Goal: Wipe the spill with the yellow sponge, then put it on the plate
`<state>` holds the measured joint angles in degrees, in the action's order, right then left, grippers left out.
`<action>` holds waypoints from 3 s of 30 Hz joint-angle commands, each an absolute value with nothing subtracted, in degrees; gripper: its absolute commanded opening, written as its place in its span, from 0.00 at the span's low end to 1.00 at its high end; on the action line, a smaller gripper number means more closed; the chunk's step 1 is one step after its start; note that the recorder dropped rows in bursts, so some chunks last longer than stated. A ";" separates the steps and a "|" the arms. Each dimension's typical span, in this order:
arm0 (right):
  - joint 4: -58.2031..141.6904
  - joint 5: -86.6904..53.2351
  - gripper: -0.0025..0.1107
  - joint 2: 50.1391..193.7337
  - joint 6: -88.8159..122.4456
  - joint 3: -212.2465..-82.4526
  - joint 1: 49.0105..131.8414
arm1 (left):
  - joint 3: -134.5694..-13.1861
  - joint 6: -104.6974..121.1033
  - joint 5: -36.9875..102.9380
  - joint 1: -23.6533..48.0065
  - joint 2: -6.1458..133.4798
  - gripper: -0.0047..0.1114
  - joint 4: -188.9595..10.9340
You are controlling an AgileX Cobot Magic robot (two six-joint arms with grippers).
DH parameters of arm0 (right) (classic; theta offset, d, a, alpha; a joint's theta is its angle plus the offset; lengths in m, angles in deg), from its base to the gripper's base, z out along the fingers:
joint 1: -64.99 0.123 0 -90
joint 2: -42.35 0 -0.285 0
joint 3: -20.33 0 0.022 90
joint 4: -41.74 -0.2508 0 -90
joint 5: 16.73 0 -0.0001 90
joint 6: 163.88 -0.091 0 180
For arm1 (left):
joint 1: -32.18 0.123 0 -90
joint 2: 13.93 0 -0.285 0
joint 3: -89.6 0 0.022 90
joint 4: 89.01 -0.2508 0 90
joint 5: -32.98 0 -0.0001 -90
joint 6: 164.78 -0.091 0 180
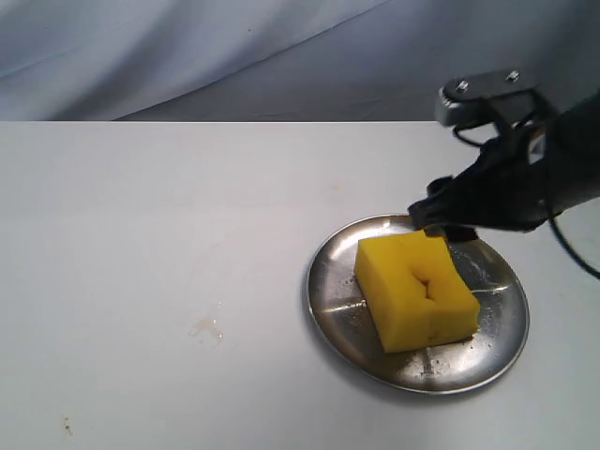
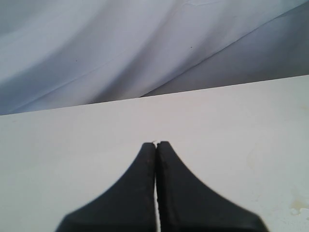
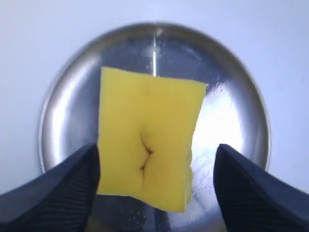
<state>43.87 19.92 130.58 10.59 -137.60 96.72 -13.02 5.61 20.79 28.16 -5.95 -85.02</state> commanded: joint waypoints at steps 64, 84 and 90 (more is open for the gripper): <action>41.74 -10.87 0.02 50.14 17.38 -82.45 75.07 | -13.19 6.07 21.20 28.21 -6.15 0.04 -85.07; 42.56 -10.88 0.02 50.14 16.12 -82.45 75.07 | -13.19 6.07 21.20 28.21 -6.15 0.04 -85.07; 42.56 -10.88 0.02 50.14 16.12 -82.45 75.07 | -13.19 6.07 21.20 28.21 -6.15 0.04 -85.07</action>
<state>41.74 -10.93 50.53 16.12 -82.67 75.32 -13.02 5.61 20.79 28.16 -5.95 -85.02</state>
